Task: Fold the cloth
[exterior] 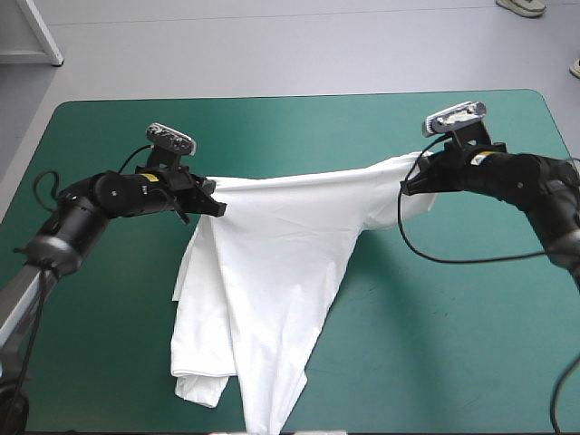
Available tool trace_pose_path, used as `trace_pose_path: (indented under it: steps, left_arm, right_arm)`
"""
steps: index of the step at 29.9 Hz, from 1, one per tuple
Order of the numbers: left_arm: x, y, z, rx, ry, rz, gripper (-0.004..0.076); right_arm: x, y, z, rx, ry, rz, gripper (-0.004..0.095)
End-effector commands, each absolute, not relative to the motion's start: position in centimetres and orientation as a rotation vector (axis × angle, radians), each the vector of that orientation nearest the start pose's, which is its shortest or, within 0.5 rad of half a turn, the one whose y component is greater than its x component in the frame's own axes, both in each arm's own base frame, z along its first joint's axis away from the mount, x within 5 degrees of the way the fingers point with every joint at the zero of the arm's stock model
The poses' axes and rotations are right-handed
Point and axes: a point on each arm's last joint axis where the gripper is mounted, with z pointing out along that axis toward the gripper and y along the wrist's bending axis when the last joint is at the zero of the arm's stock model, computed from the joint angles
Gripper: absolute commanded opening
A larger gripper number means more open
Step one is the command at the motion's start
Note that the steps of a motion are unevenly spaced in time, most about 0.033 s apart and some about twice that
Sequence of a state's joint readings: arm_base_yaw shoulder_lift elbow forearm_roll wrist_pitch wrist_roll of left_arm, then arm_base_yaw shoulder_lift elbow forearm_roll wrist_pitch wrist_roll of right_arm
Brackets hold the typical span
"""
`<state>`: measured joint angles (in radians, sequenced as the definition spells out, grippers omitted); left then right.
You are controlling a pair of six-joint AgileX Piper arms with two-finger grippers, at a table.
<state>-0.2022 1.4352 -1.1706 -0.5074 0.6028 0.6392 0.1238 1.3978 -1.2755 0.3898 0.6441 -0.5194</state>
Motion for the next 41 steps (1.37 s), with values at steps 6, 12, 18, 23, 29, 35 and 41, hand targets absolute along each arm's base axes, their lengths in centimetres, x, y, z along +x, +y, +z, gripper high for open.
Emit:
trace_pose_path:
  steps: [6, 12, 18, 23, 29, 35, 41]
  left_arm:
    - [36.2, -10.0, 30.5, 0.588, 2.185, -0.308, 0.0019]
    - [37.3, -10.2, 27.7, 0.6, 2.264, -0.322, 0.0063]
    - [37.7, -10.4, 26.7, 0.6, 2.291, -0.333, 0.0368]
    - [37.4, -10.4, 29.5, 0.584, 2.215, -0.34, 0.0459]
    - [33.6, -9.9, 35.4, 0.586, 2.172, -0.377, 0.0449]
    - [28.4, -8.9, 39.0, 0.537, 2.235, -0.422, 0.0449]
    - [21.7, -7.8, 39.7, 0.487, 2.255, -0.494, 0.0449]
  right_arm:
    - [39.8, 6.8, 33.9, -0.484, 2.155, 0.182, -0.0016]
    - [42.5, 7.1, 30.6, -0.488, 2.213, 0.179, 0.0163]
    - [42.8, 6.8, 31.2, -0.466, 2.168, 0.153, 0.0536]
    - [42.1, 6.0, 35.1, -0.437, 2.09, 0.142, 0.0563]
    - [38.9, 6.1, 39.8, -0.42, 2.089, 0.222, 0.0563]
    - [35.4, 6.1, 42.1, -0.433, 2.148, 0.282, 0.0487]
    - [32.2, 6.3, 44.5, -0.464, 2.142, 0.35, 0.0454]
